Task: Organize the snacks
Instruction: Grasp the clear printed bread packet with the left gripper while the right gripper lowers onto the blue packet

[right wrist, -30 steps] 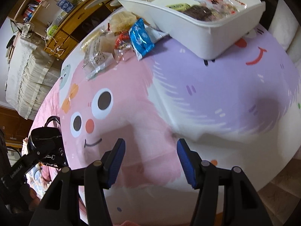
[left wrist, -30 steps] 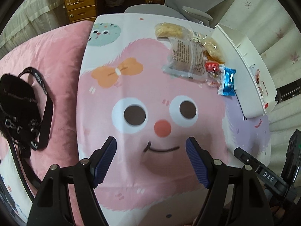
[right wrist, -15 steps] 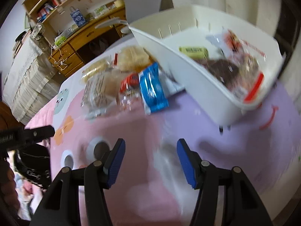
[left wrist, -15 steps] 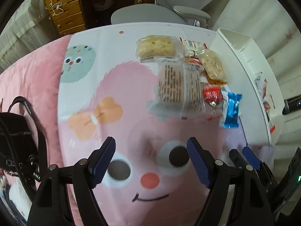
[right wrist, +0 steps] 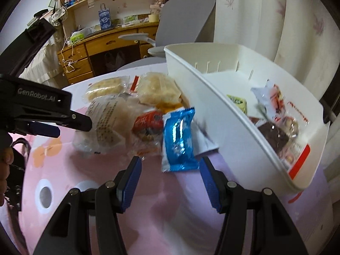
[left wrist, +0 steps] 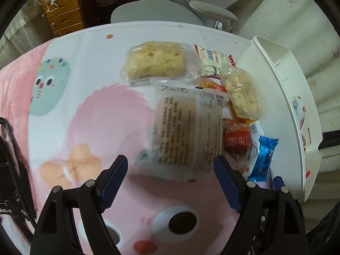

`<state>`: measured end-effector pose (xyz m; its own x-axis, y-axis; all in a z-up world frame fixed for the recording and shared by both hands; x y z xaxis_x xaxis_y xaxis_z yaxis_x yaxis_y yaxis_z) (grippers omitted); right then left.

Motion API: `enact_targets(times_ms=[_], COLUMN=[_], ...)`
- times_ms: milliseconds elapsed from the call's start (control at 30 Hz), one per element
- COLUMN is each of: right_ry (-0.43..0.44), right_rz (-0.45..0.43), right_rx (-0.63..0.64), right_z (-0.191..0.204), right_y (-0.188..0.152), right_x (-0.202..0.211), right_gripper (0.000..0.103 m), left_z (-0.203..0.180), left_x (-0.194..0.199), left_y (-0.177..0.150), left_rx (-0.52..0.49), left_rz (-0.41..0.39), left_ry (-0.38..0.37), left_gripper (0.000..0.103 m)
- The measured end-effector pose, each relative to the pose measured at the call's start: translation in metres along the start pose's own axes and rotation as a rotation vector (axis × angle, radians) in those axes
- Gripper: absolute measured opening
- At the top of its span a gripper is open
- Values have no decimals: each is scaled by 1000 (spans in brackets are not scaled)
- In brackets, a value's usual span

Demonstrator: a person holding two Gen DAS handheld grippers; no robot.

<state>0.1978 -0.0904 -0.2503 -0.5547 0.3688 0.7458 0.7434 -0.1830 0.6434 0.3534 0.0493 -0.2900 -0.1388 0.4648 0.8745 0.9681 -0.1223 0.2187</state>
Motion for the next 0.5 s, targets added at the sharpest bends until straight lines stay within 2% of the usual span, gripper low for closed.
enact_targets(times_ms=[200, 500], right_ry=[-28, -22], right_rz=[8, -1], right_rx=[-35, -65], right_z=[-4, -3], right_y=[1, 14], right_x=[-18, -35], right_gripper=[57, 55], left_z=[-8, -22], left_x=[-19, -45], left_y=[9, 21], left_rx=[-6, -48], left_rz=[0, -2], left_ry=[-13, 60], left_gripper=[85, 85])
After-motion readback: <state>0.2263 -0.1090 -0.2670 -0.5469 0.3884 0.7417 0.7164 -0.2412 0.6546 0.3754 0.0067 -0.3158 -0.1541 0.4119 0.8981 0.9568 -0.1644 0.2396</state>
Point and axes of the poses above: each gripper's, at about its wrist camera, not at the fingertips, and x roughly against the way its jaws point, z to its left, y to its top, the point moved 3 cm from there along -x, roughly the way its jaws point, and after that the axes turned 11 degrees about -y, right-handed, at the moved point
